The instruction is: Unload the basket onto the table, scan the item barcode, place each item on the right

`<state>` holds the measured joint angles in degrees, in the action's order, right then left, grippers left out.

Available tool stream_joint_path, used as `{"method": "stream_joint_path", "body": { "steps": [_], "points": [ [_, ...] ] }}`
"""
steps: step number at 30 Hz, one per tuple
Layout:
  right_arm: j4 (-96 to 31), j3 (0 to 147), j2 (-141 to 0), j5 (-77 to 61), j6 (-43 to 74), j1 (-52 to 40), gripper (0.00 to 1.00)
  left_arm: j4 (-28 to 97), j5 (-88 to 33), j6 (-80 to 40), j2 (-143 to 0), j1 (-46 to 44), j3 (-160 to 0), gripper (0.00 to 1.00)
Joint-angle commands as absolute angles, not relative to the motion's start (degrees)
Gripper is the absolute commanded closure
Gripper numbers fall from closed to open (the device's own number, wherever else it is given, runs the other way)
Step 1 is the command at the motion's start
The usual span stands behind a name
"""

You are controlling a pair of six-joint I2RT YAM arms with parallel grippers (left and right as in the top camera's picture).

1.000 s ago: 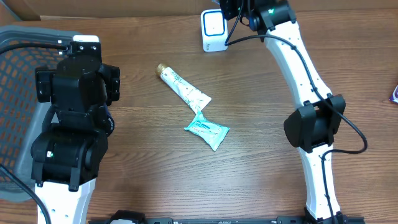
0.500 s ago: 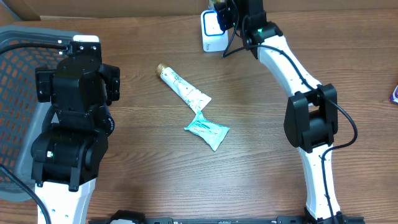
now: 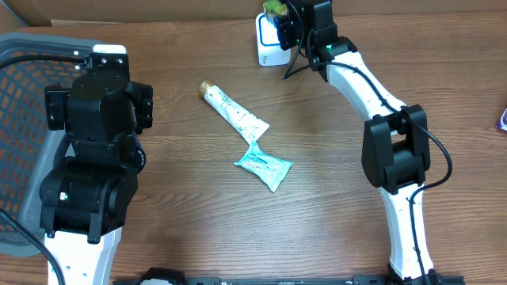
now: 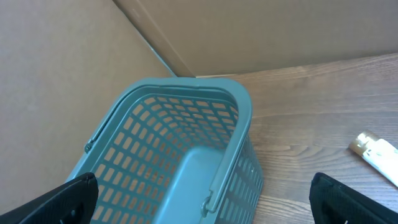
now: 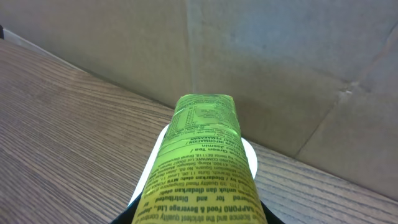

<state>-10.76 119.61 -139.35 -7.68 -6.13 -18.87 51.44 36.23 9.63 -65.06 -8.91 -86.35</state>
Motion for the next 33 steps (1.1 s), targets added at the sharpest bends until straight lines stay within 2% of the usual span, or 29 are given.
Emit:
{"method": "stream_joint_path", "body": {
  "steps": [1,6,10,19,28,33],
  "points": [
    [-9.28,120.03,-137.62,-8.23,-5.65,-18.92,0.86,51.20,36.14,10.09,-65.25,-8.93,-86.39,0.01],
    [-7.46,120.14,-137.10,-8.19,-5.34,-18.90,0.86,51.20,36.14,10.09,-65.25,-8.93,-86.39,0.01],
    [-11.22,120.14,-133.47,-6.33,-5.32,-18.76,0.87,51.20,36.14,10.09,-65.25,-8.93,-86.39,0.00],
    [-35.35,120.14,-119.13,11.25,-1.10,-14.92,0.87,51.20,36.14,10.09,-65.25,-8.93,-86.39,0.01],
    [-53.34,120.01,-115.48,20.14,-0.16,3.20,0.85,51.20,36.14,10.09,-65.25,-8.93,-86.39,0.01],
    [-53.49,119.98,-119.68,15.29,0.27,15.51,0.84,51.20,36.14,10.09,-65.25,-8.93,-86.39,0.00]
  ]
}}
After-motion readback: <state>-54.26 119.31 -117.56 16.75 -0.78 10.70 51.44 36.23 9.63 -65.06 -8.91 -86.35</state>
